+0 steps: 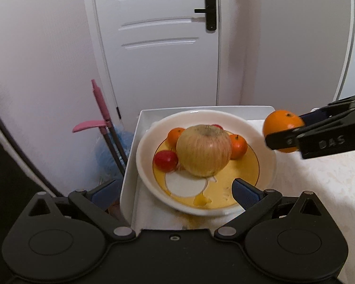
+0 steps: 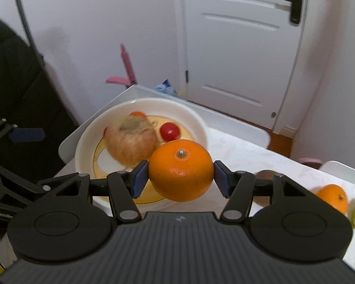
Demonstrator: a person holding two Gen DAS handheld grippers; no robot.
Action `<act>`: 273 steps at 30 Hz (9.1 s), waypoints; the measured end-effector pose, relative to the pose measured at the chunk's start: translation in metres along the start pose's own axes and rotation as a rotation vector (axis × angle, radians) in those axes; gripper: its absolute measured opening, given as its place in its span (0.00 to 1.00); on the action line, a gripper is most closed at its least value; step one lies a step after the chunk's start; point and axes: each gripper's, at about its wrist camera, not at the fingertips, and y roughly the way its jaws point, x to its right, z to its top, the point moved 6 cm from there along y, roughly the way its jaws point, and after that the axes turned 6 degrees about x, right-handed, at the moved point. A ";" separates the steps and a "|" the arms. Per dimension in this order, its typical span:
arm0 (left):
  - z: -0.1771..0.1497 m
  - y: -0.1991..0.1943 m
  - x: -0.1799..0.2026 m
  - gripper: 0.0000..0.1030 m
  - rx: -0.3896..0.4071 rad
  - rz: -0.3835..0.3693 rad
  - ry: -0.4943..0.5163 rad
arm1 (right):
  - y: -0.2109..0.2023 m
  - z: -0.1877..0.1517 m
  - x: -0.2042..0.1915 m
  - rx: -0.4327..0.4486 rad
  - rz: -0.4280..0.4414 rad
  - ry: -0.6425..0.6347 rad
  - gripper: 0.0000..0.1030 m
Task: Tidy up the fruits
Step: 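Lower the orange into the duck bowl and open the right tool, then move both open tools over the green apples and orange on the tray, then grasp an orange with the left tool while the right tool grasps a green apple, then lower the orange into the bowl with the left tool while the right tool carries the green apple, then lower the green apple into the bowl and open the right tool, then move both open tools toward the kiwi and the last green apple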
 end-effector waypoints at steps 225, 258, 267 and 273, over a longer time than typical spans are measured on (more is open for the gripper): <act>0.016 -0.009 -0.047 0.92 0.069 0.054 -0.034 | -0.003 -0.029 -0.062 0.096 -0.026 -0.080 0.70; 0.026 -0.029 -0.047 0.92 0.097 0.072 -0.050 | -0.051 -0.028 -0.038 0.162 -0.102 -0.054 0.98; 0.038 -0.052 -0.029 0.92 0.118 0.080 -0.052 | -0.098 -0.024 0.002 0.189 -0.132 0.076 0.98; 0.043 -0.069 0.002 0.93 0.124 0.100 -0.067 | -0.133 -0.033 0.047 0.188 -0.176 0.126 0.98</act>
